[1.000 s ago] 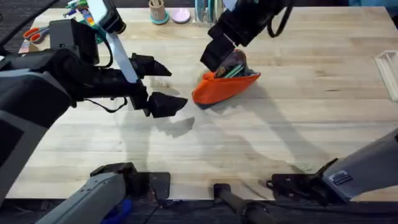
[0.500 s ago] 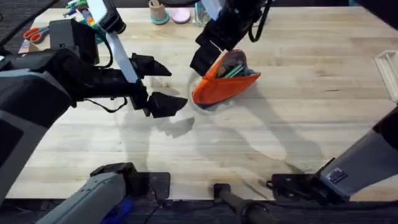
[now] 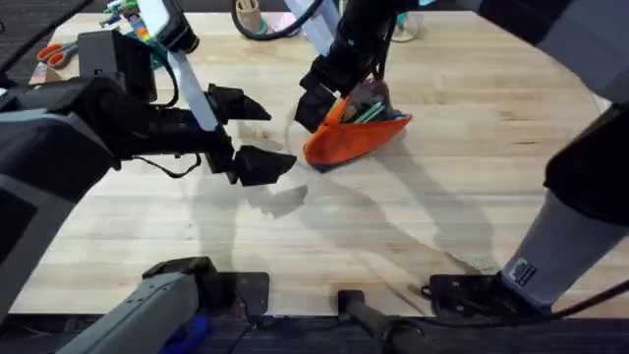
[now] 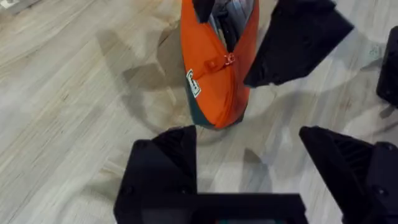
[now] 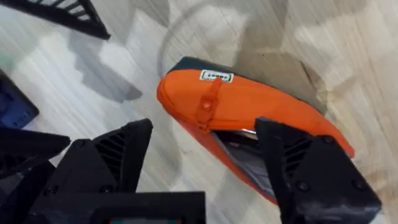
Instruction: Unzip the bag, pick up the pens from the table one at a time and place them inside, then zip the bag closed.
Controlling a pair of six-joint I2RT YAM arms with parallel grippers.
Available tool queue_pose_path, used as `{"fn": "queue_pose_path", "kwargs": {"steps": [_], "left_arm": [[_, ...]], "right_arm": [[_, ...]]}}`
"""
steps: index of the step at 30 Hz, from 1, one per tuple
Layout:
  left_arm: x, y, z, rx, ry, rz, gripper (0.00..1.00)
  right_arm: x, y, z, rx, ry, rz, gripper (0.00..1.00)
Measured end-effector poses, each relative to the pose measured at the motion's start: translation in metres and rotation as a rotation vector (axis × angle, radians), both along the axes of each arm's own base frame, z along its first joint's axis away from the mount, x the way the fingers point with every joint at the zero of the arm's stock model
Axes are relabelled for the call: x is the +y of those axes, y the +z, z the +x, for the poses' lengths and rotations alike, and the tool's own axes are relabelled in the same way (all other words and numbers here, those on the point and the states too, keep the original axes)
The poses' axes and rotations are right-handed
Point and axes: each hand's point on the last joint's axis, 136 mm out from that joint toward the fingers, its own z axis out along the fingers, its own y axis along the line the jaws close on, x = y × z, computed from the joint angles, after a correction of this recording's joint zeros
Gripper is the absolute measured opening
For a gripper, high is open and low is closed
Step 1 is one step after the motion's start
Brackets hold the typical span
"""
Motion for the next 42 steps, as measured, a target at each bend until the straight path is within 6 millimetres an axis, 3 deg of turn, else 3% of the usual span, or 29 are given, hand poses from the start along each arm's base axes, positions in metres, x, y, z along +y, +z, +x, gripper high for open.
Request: {"fn": "queue_pose_path", "kwargs": {"steps": [14,24,42], "left_arm": [[0.000,0.000,0.000,0.000,0.000,0.000,0.995],[0.000,0.000,0.000,0.000,0.000,0.000,0.995],[0.000,-0.001,0.000,0.001,0.002,0.004,0.995]], "right_arm": [[0.003,-0.023,0.001,0.051,0.003,-0.024,0.983],[0.000,-0.026,-0.004,0.077,-0.004,-0.041,0.829],[-0.001,-0.026,-0.005,0.083,-0.008,-0.046,0.440]]}}
